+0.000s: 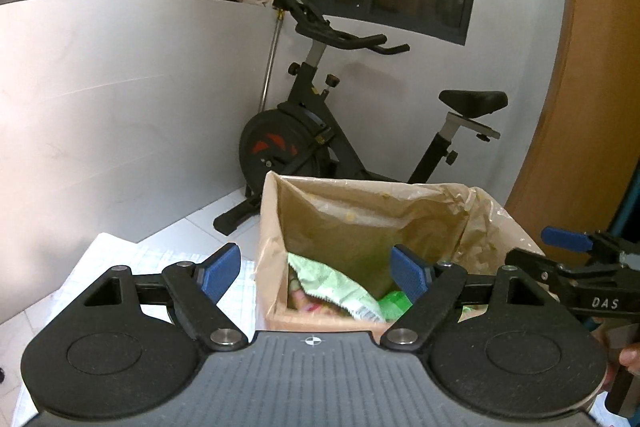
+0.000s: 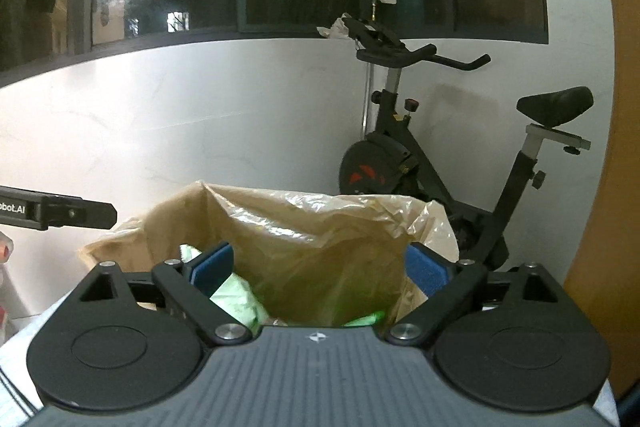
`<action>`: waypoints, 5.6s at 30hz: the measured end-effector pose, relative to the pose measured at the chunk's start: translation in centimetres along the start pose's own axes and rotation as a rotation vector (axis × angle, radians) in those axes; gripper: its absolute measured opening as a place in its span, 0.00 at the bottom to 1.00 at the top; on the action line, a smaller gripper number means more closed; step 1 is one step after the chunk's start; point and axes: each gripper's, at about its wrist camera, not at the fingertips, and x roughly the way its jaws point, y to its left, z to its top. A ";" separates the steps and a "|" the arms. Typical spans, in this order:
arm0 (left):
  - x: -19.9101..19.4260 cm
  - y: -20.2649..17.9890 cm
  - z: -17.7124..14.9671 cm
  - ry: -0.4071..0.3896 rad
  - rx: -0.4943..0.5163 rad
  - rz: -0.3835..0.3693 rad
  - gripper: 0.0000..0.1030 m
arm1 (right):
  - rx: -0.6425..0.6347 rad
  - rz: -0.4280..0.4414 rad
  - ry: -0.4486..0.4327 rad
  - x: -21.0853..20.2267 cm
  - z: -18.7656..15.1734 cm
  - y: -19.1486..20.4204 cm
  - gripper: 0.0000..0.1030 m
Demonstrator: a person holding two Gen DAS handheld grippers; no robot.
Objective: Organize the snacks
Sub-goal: 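Lift both green bags over the box and open both grippers to drop them, then grasp the cracker packet with the left gripper while the right gripper grasps the orange chip bag, then lift the cracker packet and orange bag over the box and release both inside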
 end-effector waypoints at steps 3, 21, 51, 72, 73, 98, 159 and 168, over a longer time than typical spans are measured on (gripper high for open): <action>-1.7 0.6 -0.5 -0.007 -0.018 -0.002 0.81 | 0.007 0.024 -0.002 -1.6 -0.9 0.3 0.92; -6.6 2.0 -10.1 0.014 -0.009 0.070 0.81 | -0.012 0.035 0.078 -7.8 -12.6 1.2 0.92; -5.7 0.3 -20.5 0.107 -0.013 0.161 0.81 | -0.150 -0.195 0.102 -6.0 -23.1 3.2 0.80; -3.6 0.8 -23.5 0.230 -0.064 0.182 0.73 | -0.174 -0.216 0.035 -6.8 -24.2 4.0 0.74; -3.5 1.0 -23.5 0.235 -0.072 0.184 0.73 | -0.173 -0.215 0.036 -6.8 -24.1 4.0 0.74; -2.7 1.1 -23.8 0.216 -0.056 0.182 0.47 | -0.183 -0.209 0.043 -6.6 -24.1 4.1 0.74; -10.4 -2.1 -10.8 -0.148 0.006 0.088 0.47 | 0.062 -0.063 -0.232 -15.0 -11.8 0.6 0.67; -9.8 -3.8 -6.6 -0.176 0.035 0.032 0.47 | 0.126 -0.020 -0.283 -15.4 -7.6 -1.1 0.67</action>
